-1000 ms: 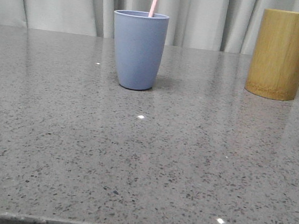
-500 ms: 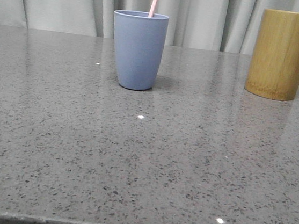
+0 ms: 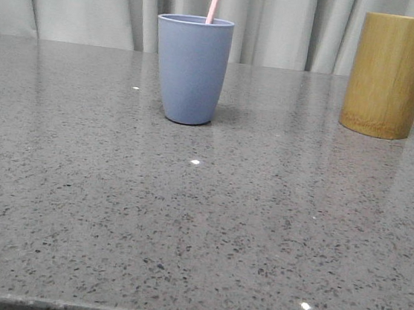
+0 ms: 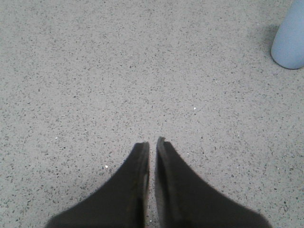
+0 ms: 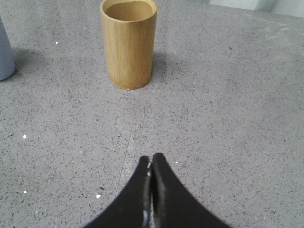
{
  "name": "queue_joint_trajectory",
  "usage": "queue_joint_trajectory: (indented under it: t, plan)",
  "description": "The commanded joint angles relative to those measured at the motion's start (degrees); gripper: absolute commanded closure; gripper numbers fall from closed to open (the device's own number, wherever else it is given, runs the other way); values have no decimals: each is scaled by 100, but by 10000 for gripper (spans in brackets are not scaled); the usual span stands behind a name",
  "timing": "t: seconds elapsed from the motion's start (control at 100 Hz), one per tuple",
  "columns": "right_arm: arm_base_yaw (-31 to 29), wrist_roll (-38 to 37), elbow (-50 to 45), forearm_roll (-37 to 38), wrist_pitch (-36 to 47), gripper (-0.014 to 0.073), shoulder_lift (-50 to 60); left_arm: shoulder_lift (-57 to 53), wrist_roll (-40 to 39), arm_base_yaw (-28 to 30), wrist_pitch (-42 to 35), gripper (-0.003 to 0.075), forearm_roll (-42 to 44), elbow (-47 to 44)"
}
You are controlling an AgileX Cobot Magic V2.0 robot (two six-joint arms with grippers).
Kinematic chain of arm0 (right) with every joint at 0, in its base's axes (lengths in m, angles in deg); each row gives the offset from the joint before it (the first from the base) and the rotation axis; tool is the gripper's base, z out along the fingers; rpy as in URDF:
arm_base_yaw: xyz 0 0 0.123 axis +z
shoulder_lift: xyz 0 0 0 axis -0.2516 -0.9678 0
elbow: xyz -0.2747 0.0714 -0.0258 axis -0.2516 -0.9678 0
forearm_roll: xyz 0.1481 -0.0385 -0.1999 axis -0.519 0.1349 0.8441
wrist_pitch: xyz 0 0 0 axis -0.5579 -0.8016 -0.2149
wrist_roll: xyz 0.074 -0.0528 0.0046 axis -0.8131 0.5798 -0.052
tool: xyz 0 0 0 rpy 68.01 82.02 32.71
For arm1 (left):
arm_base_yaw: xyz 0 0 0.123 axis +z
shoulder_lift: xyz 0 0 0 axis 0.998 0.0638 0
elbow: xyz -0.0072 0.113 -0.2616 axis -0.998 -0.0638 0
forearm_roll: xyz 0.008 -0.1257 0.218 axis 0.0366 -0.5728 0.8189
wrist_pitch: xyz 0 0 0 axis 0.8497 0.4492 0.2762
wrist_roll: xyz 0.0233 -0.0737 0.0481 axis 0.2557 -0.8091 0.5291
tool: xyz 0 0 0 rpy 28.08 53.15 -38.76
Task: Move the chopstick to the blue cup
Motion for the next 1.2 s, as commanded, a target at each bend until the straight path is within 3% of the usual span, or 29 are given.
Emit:
queue_joint_trajectory:
  t: [0.0, 0.85, 0.97, 1.19]
  plan:
    - [-24, -12, 123, 84, 481, 662, -38, -4, -35, 13, -373, 739, -81, 137]
    - [-24, -12, 123, 84, 433, 661, -38, -4, -35, 13, -373, 739, -92, 137]
    - [-24, -12, 123, 84, 433, 661, -38, -123, -35, 13, -848, 739, 151, -21]
    - [-24, -12, 123, 84, 433, 661, -38, -1126, -35, 13, -2869, 739, 521, -1240]
